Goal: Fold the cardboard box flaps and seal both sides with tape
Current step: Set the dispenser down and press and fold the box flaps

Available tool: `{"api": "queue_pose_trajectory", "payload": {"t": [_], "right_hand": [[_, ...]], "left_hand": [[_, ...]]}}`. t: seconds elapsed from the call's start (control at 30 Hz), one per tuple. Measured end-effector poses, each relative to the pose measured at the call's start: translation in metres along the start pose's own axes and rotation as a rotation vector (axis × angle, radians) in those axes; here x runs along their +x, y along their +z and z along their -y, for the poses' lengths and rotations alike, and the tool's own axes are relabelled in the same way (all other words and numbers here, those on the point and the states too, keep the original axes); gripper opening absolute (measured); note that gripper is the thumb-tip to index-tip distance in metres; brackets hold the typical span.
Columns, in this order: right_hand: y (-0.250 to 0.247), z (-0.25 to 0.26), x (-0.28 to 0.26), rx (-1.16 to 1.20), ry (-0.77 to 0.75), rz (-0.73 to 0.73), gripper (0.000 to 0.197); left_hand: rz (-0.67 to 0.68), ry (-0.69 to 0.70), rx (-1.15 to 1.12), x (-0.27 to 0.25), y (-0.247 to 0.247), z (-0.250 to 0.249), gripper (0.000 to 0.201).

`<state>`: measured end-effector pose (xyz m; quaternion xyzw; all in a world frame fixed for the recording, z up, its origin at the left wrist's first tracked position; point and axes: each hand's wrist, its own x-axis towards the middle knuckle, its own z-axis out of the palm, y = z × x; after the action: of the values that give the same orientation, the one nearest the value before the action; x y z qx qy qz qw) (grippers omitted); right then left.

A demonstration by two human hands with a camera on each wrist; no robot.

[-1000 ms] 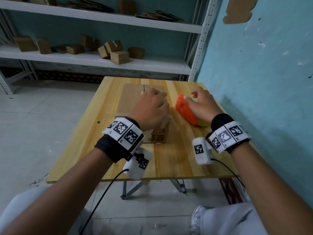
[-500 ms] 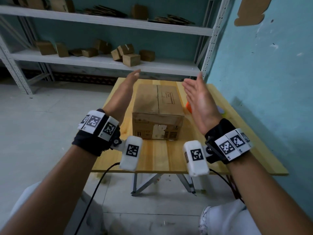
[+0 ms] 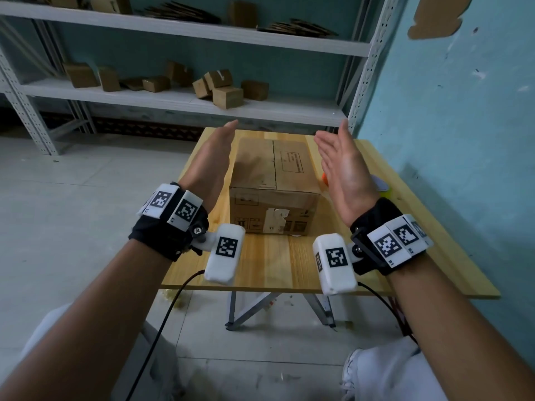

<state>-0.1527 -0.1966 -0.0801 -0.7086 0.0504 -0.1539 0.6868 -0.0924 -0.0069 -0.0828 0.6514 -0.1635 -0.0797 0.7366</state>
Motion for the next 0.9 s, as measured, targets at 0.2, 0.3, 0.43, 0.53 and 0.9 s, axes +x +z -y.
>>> {"api": "queue_pose_trajectory", "payload": {"t": [0.2,0.3,0.43,0.53,0.9], "right_hand": [[-0.002,-0.002,0.0,0.013,-0.001,-0.009,0.069],[-0.002,-0.003,0.001,0.013,0.003,-0.004,0.069],[-0.001,-0.005,0.001,0.021,0.009,0.003,0.069],[0.001,-0.007,0.0,0.01,0.018,0.002,0.069],[0.009,-0.009,-0.002,0.003,0.05,0.003,0.067]], "left_hand": [[0.015,-0.007,-0.001,0.003,0.001,0.007,0.052],[0.021,-0.017,-0.011,0.004,0.003,0.008,0.053],[0.025,-0.053,-0.024,0.002,0.007,0.008,0.054],[0.009,-0.064,-0.02,0.005,0.008,0.011,0.054],[0.009,-0.036,-0.024,0.017,-0.003,0.022,0.057]]}}
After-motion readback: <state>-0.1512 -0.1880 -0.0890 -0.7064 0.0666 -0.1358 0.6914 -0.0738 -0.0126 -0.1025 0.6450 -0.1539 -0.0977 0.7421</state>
